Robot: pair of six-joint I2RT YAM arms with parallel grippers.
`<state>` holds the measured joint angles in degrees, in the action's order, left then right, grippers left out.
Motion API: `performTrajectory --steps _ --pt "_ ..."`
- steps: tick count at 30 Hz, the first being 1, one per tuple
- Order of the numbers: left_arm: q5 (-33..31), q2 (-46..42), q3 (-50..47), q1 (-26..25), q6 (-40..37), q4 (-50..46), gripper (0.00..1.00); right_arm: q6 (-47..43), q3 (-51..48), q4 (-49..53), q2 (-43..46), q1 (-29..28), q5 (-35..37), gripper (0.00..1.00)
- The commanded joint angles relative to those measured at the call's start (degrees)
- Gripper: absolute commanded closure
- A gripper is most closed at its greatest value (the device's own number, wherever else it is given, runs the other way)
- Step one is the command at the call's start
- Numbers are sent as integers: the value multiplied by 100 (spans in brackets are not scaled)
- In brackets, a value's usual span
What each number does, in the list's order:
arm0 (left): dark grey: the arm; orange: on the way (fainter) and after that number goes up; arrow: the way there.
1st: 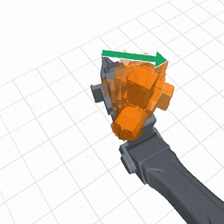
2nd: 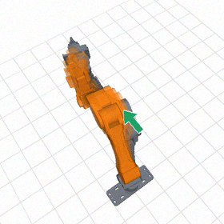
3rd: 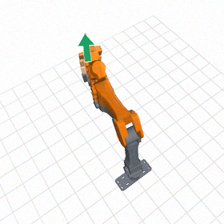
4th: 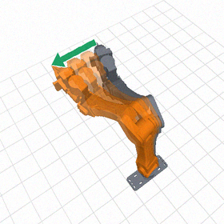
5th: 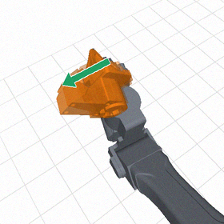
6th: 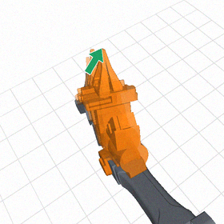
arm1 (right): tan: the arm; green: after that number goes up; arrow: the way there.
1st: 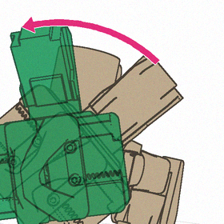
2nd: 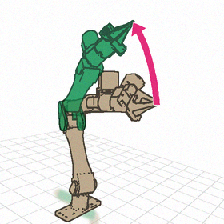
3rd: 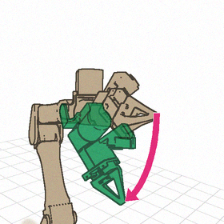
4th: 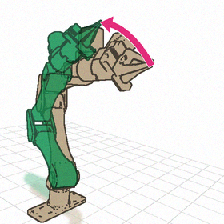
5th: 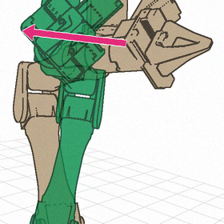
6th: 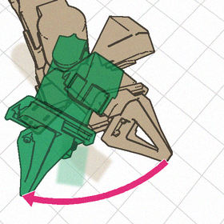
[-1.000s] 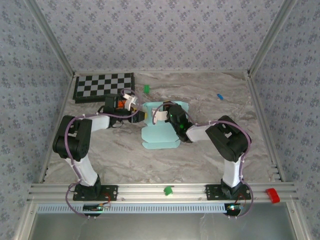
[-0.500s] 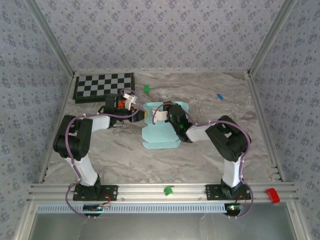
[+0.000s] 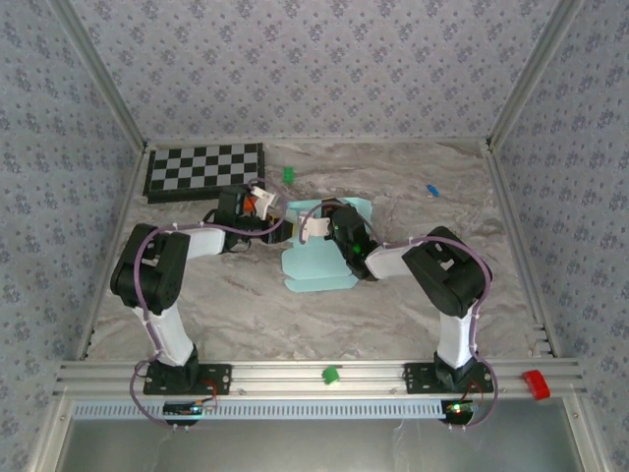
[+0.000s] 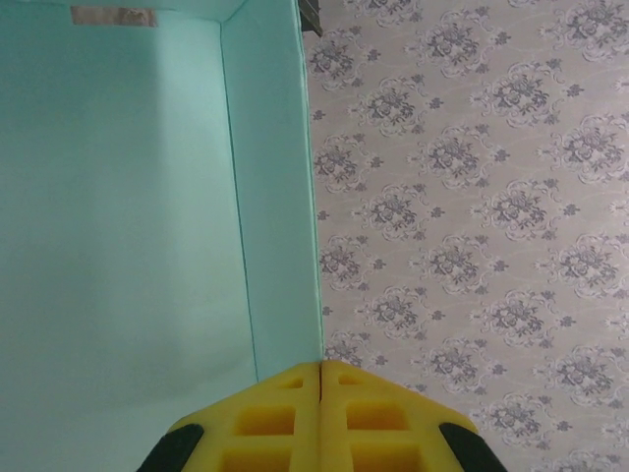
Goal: Fold the paper box
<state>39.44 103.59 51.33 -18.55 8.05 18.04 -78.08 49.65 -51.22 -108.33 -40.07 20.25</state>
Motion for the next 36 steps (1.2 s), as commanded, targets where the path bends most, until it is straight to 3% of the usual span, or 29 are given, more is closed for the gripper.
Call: performTrajectory --steps 1,5,16,30,36 --pt "-499 109 135 -105 -63 8 49 -22 -64 -284 -100 -96 32 100" --pt "-902 115 155 -174 -56 1 49 -5 -138 -354 -61 -115 49 100" --pt "-1114 91 200 -315 -4 124 45 25 -179 -343 -91 -150 130 100" --pt "-2605 27 281 -548 68 -92 47 70 -208 -338 -135 -180 207 100" --pt "-2643 124 372 -557 151 -84 49 94 -201 -303 -131 -206 207 100"
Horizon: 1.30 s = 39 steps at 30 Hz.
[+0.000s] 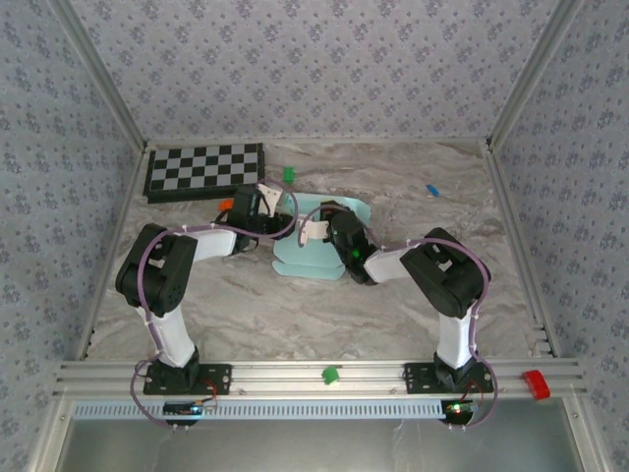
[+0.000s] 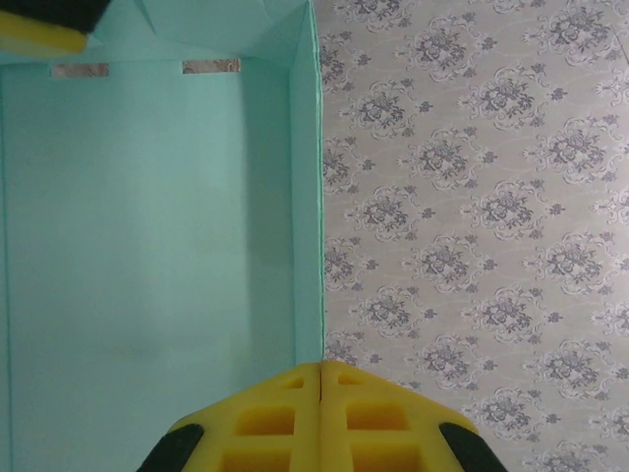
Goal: Fold the paper box
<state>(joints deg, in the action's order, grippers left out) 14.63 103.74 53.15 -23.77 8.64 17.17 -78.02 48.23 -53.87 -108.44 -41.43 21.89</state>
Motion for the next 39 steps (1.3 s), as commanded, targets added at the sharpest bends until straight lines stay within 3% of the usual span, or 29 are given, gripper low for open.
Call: performTrajectory --steps 1,10,18,26,33,39 --pt "-164 119 199 -40 111 5 49 90 -54 -21 -124 -74 43 100" --pt "283 -132 96 -40 73 77 47 140 15 83 -151 -53 93 100" --pt "422 -865 -274 69 -205 -69 38 99 152 184 -142 8 176 100" --pt "1225 -1738 -808 578 -100 -74 33 -98 231 62 -152 123 40 100" --pt "317 -1942 -884 1155 841 -160 34 -81 216 40 -80 153 -87 100" --pt "130 -1220 14 1305 1500 -1055 39 -202 49 -471 -115 114 -151 100"
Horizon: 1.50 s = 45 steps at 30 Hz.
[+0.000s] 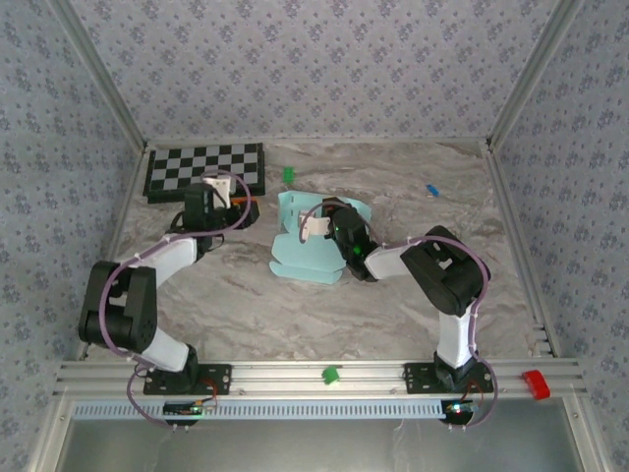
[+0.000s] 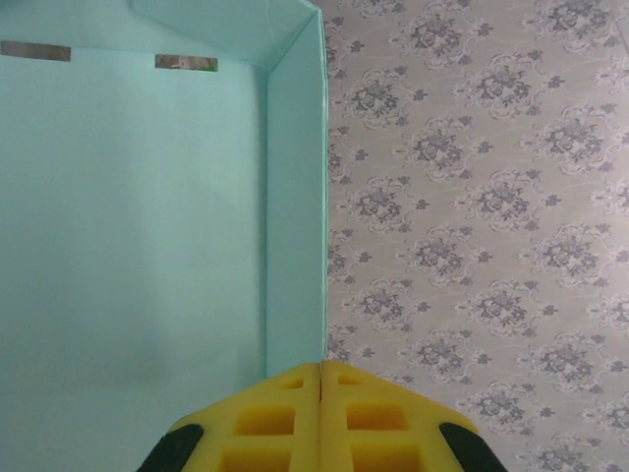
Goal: Fold the paper box
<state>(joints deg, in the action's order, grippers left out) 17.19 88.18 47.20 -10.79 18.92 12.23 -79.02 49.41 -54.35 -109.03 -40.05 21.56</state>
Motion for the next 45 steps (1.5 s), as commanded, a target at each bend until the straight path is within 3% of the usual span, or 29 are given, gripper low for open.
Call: performTrajectory --steps 1,11,21,37,45 --pt "-58 490 794 5 509 -735 41 -125 -84 -522 -57 -35 -117 100" --pt "491 1681 1930 -87 669 -1414 45 -582 -199 -1493 -324 -103 -3 100" --pt "836 2127 2276 -353 512 -1660 46 -711 -318 -1618 -473 -235 6 100" --pt "1085 1851 2087 -305 429 -1558 47 -686 -365 -1719 -600 -239 138 100" --pt "1158 1597 1903 -117 372 -1539 47 -366 -247 -631 -106 -213 21 100"
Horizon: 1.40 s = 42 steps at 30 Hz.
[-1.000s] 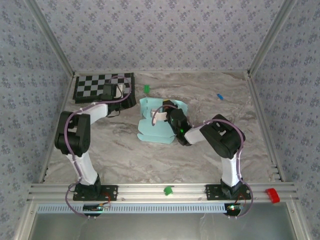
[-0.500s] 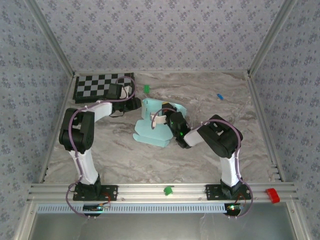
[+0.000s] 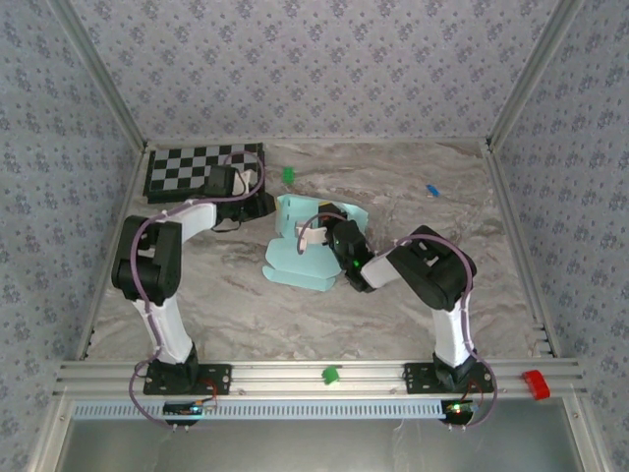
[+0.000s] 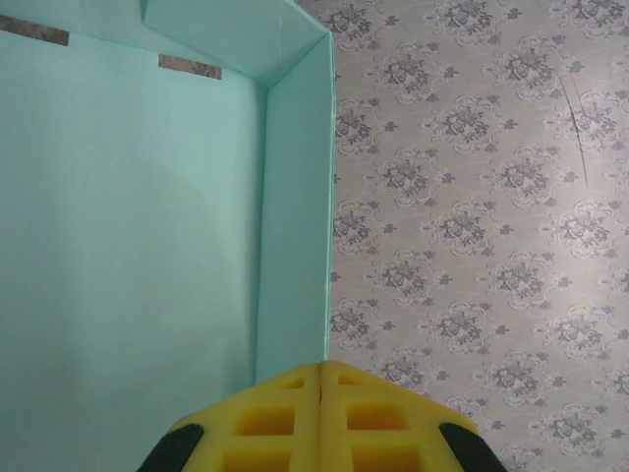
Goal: Fold the paper box
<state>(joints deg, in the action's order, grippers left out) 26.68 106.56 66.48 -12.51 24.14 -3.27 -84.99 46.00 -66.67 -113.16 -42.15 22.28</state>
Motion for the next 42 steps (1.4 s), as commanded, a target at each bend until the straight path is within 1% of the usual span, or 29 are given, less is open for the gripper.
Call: performTrajectory --steps 1,7,13,17,19,22,26,28,31,33,34,37,38,40,42 --pt "226 -241 -33 56 -161 13 46 337 87 747 392 -8 -93 100" --pt "301 -206 -146 65 -90 162 46 735 59 1758 840 7 -300 100" --pt "389 -145 -201 62 2 299 46 880 14 2380 1017 7 -572 100" --pt "402 -144 -200 65 55 336 46 1136 188 2756 1122 82 -624 100" --pt "321 -202 -201 65 69 319 47 1309 373 3192 1203 165 -663 100" --pt "105 -431 -260 87 34 242 46 1657 751 4101 1340 275 -748 100" --pt "-295 -967 -369 100 -139 -111 45 2249 1147 5364 1496 440 -1100 100" --pt "-496 -1319 -466 85 -219 -394 45 2438 1209 5615 1525 511 -1244 100" --pt "-593 -1838 -729 -56 -286 -677 45 2689 1365 6024 1512 606 -1426 98" --pt "-699 -2133 -911 -271 -270 -855 45 3008 1591 6411 1487 683 -1555 93" --pt "-771 -2269 -1010 -411 -246 -929 46 3271 1723 6658 1489 732 -1699 88" --pt "-1169 -2632 -1352 -859 -63 -1057 47 4112 2343 7480 1512 949 -2170 69" --pt "-1362 -2745 -1469 -1013 -6 -1091 47 4478 2639 7838 1487 1035 -2298 65" --pt "-1704 -2919 -1649 -1286 143 -1153 51 5025 3134 8389 1401 1176 -2366 57" --pt "-1859 -3060 -1841 -1502 244 -1168 61 5411 3676 9080 1218 1313 -2685 52"
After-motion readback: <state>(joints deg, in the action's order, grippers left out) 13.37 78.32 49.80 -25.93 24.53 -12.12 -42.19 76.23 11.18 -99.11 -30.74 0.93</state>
